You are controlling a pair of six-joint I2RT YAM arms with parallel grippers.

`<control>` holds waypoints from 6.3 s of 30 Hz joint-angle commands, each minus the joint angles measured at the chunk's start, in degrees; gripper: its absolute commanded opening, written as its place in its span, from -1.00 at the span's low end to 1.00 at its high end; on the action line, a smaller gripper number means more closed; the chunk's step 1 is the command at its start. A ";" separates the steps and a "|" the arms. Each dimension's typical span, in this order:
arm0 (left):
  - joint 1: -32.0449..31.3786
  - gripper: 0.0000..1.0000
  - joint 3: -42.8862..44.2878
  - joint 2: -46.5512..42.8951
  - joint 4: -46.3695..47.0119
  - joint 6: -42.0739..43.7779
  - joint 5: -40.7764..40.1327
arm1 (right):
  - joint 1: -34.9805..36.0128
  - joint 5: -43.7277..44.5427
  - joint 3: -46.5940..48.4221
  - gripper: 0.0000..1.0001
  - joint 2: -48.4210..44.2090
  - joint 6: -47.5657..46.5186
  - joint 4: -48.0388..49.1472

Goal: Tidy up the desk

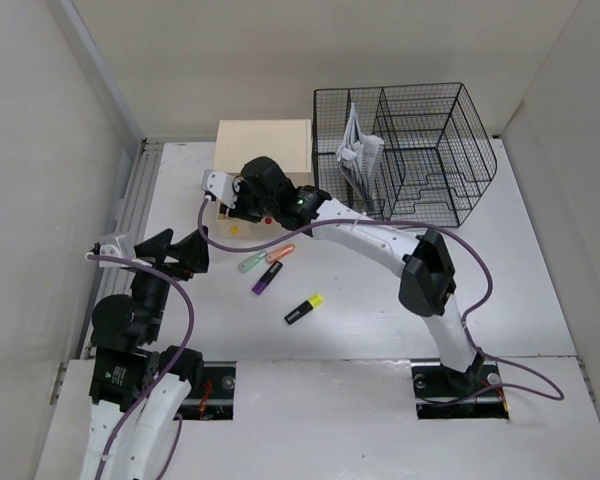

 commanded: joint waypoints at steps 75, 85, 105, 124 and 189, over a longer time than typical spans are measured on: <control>0.18 0.70 -0.53 -1.33 2.91 -2.84 -1.90 | 2.43 34.38 -3.74 -1.00 7.86 10.41 25.16; 0.18 0.71 -1.58 -2.38 2.91 -5.14 -0.31 | 2.43 26.58 -10.23 -1.00 -0.89 11.56 23.42; 0.18 0.46 -7.71 -5.36 4.84 -15.30 5.66 | 1.38 14.94 -5.40 -1.00 -1.53 9.01 8.63; 0.18 -0.57 -28.65 33.32 55.93 -42.67 13.90 | -17.94 -15.67 -33.89 0.64 -45.47 8.47 11.54; -8.09 -0.37 -5.98 79.27 68.57 -34.50 -2.15 | -29.21 -32.15 -43.03 0.02 -52.96 16.21 17.69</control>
